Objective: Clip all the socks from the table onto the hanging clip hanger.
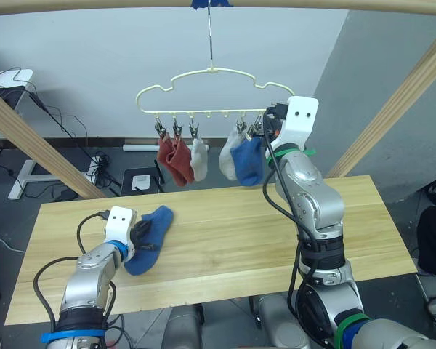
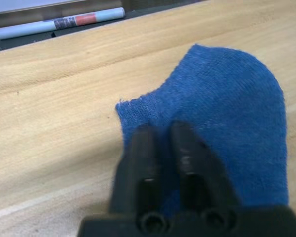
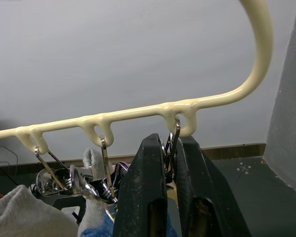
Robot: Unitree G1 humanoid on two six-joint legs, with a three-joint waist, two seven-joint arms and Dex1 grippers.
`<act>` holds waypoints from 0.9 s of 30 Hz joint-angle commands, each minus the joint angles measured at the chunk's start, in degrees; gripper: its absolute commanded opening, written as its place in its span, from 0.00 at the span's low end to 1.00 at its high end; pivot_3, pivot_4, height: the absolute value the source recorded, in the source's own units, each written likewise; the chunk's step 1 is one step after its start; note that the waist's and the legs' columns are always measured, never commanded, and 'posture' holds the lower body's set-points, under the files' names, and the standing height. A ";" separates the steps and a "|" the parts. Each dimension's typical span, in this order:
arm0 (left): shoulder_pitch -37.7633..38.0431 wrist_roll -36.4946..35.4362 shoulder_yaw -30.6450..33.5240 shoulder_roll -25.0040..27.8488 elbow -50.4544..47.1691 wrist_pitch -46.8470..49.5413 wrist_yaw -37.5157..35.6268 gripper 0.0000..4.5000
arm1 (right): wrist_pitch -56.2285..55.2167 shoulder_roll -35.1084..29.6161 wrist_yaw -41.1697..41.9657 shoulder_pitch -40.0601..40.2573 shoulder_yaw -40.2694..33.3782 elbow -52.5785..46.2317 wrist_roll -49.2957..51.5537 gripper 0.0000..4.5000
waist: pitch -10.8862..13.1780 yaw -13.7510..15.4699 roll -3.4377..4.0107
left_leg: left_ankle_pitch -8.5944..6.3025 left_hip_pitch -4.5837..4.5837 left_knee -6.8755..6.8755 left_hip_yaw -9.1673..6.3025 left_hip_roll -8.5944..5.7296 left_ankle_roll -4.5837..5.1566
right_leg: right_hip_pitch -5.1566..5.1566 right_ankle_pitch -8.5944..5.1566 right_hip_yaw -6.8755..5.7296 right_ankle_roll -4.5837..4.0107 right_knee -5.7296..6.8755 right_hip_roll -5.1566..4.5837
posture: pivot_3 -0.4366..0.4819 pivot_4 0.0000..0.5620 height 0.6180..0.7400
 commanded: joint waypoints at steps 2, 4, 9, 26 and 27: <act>1.26 -0.50 -0.94 -0.83 -1.85 -1.80 -1.62 0.01 | -0.31 2.84 -0.10 -0.32 0.61 -3.31 1.03 0.00 | 0.00 0.00 0.00 | 0.00 0.00 0.00 0.00 0.00 0.00 | 0.00 0.00 0.00 0.00 0.00 0.00 | 0.24 0.50 1.00; 1.75 -1.17 -1.10 -1.19 -4.38 -3.15 -2.58 0.01 | -0.35 2.77 -0.18 -0.25 0.68 -3.37 1.12 0.00 | 0.01 -0.01 0.00 | 0.00 0.00 -0.01 0.00 0.00 0.00 | 0.00 0.00 0.01 0.00 -0.03 0.00 | 0.24 0.50 1.00; 4.46 -2.09 -5.00 -2.37 -15.33 -5.31 -6.42 0.01 | -0.70 2.62 -0.35 -0.34 0.73 -3.22 1.26 0.00 | 0.01 -0.02 0.00 | 0.00 -0.01 -0.07 0.01 0.10 0.00 | -0.01 0.00 0.02 0.00 -0.07 -0.03 | 0.24 0.49 1.00; -2.02 4.97 -17.54 -15.01 -21.81 -18.72 0.03 0.01 | -0.30 2.30 -0.81 -1.22 0.36 -4.19 1.20 0.00 | 0.01 -0.50 0.00 | 0.00 -0.01 -0.05 0.16 -0.05 0.00 | -0.01 -0.01 0.10 0.02 -0.11 0.07 | 0.19 0.45 1.00; -2.78 4.53 -17.71 -15.82 -21.05 -18.18 0.16 0.01 | -0.23 2.34 -0.81 -1.21 0.37 -4.26 1.25 0.00 | 0.01 -0.52 0.00 | 0.00 -0.02 -0.06 0.16 -0.05 0.00 | -0.01 -0.01 0.09 0.02 -0.11 0.07 | 0.19 0.45 1.00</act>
